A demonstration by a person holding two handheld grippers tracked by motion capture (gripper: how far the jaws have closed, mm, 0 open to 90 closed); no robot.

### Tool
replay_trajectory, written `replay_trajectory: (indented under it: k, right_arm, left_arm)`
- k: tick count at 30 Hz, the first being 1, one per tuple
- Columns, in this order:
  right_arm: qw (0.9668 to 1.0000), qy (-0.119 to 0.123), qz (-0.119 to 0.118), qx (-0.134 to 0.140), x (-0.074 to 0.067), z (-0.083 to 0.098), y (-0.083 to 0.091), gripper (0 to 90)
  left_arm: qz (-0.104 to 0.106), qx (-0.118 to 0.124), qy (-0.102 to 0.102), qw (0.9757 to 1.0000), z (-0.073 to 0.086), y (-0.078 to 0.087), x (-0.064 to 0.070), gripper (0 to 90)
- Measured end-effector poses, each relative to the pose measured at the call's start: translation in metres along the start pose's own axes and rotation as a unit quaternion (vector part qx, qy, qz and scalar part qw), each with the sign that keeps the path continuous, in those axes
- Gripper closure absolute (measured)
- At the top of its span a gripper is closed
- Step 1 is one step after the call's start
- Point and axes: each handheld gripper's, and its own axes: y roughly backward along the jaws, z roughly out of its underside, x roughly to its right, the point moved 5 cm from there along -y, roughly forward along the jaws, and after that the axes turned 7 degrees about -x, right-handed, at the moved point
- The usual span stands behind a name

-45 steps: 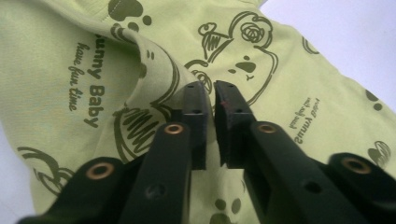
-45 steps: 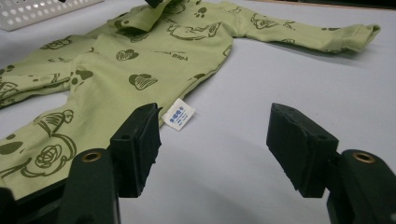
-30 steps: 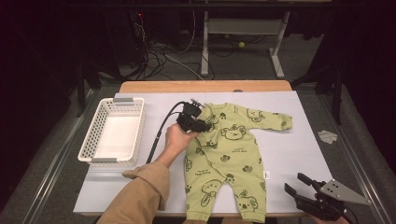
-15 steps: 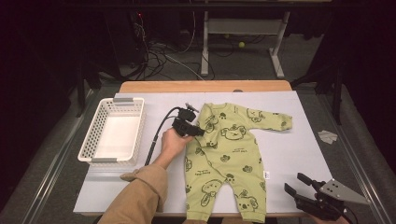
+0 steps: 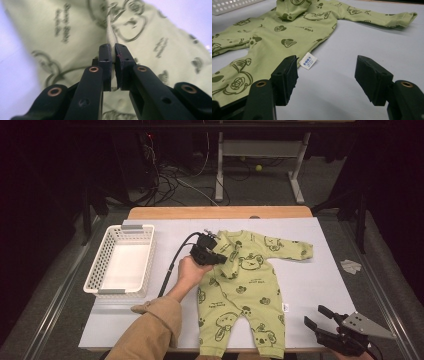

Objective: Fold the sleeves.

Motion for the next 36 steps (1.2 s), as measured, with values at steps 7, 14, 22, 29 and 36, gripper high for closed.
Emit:
replay_trajectory:
  k: [7, 14, 22, 29, 36]
  right_arm:
    - [1.0000, 0.001, -0.001, -0.001, 0.000, 0.000, 0.000, 35.8]
    - [1.0000, -0.001, -0.002, -0.001, 0.001, 0.000, 0.000, 35.6]
    - [1.0000, -0.005, -0.003, 0.000, 0.002, 0.001, 0.001, 35.5]
    - [1.0000, -0.009, -0.002, 0.001, 0.003, 0.001, 0.001, 35.5]
    - [1.0000, -0.006, -0.002, 0.000, 0.002, 0.000, 0.000, 35.6]
  left_arm:
    - [0.008, 0.005, -0.025, 0.9997, -0.018, -0.006, 0.020, 80.4]
    - [0.011, 0.003, -0.034, 0.9994, -0.035, -0.026, 0.031, 80.2]
    - [0.017, 0.010, -0.043, 0.9989, -0.045, -0.039, 0.041, 76.0]
    - [0.014, 0.023, -0.039, 0.9989, -0.043, -0.025, 0.034, 67.9]
    - [0.003, 0.027, -0.034, 0.9991, -0.040, -0.012, 0.026, 66.9]
